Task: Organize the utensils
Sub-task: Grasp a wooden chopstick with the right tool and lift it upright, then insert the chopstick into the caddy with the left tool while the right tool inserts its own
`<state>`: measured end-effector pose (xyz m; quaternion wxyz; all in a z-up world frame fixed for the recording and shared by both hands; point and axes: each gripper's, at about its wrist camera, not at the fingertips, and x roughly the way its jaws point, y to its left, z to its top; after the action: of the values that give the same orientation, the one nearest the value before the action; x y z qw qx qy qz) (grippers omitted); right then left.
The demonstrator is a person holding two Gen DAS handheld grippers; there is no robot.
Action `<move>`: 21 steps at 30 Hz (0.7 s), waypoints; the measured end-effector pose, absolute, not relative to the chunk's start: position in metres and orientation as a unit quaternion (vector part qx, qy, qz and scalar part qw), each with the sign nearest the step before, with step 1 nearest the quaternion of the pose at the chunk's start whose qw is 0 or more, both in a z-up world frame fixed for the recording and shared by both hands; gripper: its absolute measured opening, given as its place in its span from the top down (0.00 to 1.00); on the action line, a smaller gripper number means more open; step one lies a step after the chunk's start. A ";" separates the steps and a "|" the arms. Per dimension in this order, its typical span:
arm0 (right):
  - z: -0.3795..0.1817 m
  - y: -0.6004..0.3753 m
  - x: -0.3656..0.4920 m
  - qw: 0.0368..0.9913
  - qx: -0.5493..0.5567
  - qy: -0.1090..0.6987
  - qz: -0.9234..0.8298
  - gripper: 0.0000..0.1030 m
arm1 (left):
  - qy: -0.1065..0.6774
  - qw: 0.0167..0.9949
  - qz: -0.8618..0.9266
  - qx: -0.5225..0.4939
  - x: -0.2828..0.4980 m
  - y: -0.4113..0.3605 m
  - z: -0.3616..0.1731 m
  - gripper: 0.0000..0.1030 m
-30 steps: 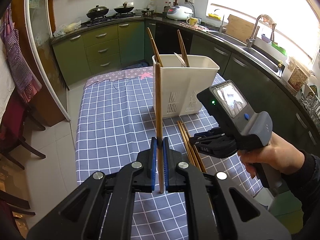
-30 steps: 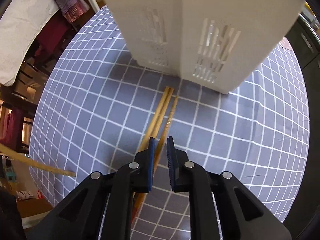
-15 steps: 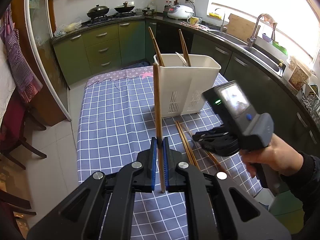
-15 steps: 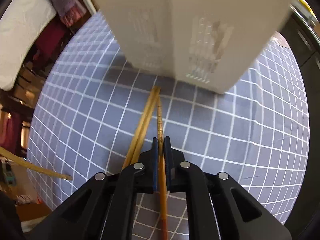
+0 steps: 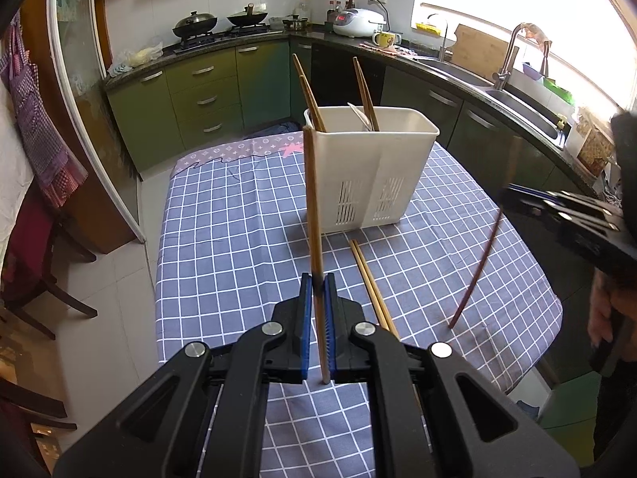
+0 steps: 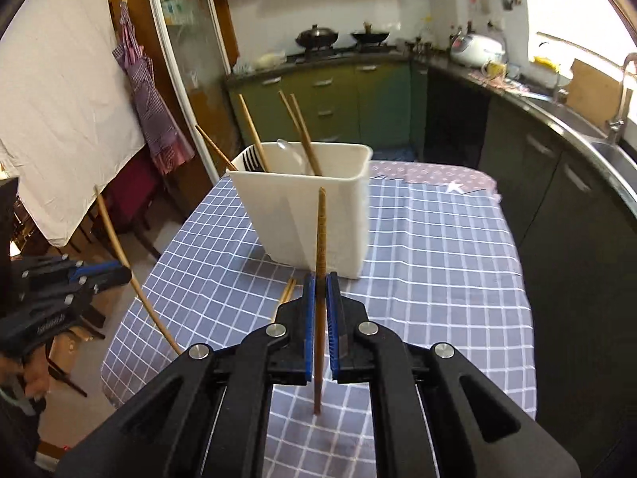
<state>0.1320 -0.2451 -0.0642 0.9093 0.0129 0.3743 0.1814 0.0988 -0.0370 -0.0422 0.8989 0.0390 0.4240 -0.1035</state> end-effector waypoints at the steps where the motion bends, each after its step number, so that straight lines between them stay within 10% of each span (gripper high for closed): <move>1: -0.064 -0.248 0.126 0.913 0.013 0.368 0.178 0.94 | 0.424 0.899 -0.103 0.039 0.098 -0.038 -0.042 0.94; 21: -0.059 -0.276 0.080 0.921 0.034 0.342 0.184 0.94 | 0.417 0.902 -0.103 0.054 0.091 -0.046 -0.040 0.94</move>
<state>0.0798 -0.2758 -0.0593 0.9211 0.0335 0.3418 0.1835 0.0908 -0.0459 -0.0398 0.9015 0.0537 0.4169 -0.1026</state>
